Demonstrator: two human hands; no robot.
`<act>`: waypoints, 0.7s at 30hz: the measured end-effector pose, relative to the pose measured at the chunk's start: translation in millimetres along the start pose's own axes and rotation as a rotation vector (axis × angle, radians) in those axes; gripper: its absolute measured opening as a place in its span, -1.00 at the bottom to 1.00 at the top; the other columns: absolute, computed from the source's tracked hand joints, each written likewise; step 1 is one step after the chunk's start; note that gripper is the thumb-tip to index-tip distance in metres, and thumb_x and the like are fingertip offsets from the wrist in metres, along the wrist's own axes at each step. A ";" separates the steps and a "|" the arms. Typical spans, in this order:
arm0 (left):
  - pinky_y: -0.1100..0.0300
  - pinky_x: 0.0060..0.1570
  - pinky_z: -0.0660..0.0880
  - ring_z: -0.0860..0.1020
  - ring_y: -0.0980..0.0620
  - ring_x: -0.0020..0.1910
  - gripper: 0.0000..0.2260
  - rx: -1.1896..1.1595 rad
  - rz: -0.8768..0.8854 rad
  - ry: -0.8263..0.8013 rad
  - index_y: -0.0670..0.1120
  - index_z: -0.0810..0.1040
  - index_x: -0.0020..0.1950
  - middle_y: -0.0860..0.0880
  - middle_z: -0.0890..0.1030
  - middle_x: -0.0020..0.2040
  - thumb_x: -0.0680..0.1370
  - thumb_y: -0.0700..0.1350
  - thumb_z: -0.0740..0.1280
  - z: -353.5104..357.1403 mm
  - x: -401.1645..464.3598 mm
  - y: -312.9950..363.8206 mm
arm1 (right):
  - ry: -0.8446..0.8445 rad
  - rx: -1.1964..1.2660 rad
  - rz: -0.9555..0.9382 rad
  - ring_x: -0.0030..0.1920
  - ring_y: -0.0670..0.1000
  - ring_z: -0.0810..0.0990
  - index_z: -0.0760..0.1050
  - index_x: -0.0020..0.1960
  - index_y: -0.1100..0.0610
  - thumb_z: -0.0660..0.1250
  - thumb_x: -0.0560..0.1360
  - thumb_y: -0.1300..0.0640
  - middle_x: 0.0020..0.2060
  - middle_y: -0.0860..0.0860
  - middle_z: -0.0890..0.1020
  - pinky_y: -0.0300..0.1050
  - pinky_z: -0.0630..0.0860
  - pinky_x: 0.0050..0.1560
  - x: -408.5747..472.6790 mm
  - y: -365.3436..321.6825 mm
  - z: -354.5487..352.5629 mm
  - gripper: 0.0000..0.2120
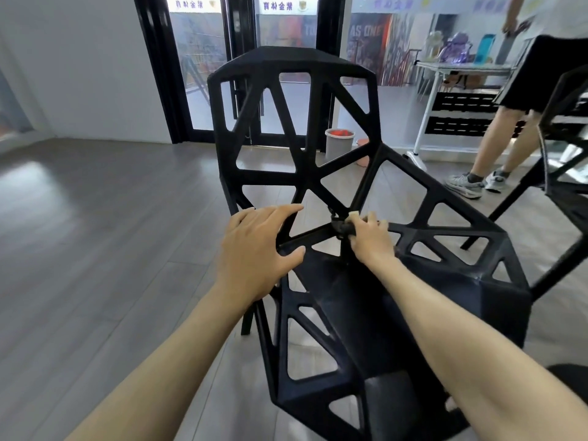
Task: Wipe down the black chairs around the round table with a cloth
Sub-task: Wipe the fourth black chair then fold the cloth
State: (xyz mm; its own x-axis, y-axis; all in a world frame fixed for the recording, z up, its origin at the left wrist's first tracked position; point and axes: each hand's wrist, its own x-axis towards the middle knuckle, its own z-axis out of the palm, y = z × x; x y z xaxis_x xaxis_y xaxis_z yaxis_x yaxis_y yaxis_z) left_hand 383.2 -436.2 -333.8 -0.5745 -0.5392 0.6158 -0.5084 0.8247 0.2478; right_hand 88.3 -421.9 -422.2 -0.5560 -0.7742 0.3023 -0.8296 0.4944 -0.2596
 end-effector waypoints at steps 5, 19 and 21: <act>0.17 0.43 0.18 0.53 0.13 0.23 -0.54 -0.008 0.003 0.018 0.15 0.52 0.41 0.19 0.63 0.18 0.51 0.12 0.44 -0.2 -0.3 2.2 | -0.079 0.102 -0.187 0.25 0.23 0.39 0.37 0.37 0.08 0.26 0.63 0.00 0.27 0.14 0.41 0.18 0.53 0.05 -48.9 -71.5 5.0 -0.66; 0.05 0.51 0.21 0.52 -0.04 0.29 -0.63 -0.077 -0.041 0.000 0.11 0.61 0.29 0.09 0.62 0.17 0.58 -0.27 0.37 4.5 4.3 -13.3 | -0.126 -0.069 -0.032 0.27 0.22 0.40 0.36 0.35 -0.05 0.27 0.63 -0.05 0.25 0.07 0.41 0.20 0.53 0.07 -78.9 -8.0 -34.2 -0.68; 0.06 0.48 0.20 0.50 -0.07 0.35 -0.58 -0.078 -0.034 -0.033 0.10 0.63 0.27 0.08 0.62 0.21 0.56 -0.34 0.34 6.3 8.8 -17.8 | -0.075 -0.134 0.074 0.26 0.24 0.41 0.39 0.37 -0.06 0.28 0.62 -0.04 0.26 0.10 0.42 0.18 0.51 0.12 -74.0 26.7 -43.6 -0.67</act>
State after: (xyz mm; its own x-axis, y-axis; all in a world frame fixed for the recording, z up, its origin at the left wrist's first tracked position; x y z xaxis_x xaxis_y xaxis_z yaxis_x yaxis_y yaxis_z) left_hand 383.1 -456.6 -337.6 -0.5794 -0.5714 0.5813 -0.4771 0.8159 0.3265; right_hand 105.0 -334.1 -411.5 -0.6143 -0.7587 0.2168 -0.7890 0.5953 -0.1522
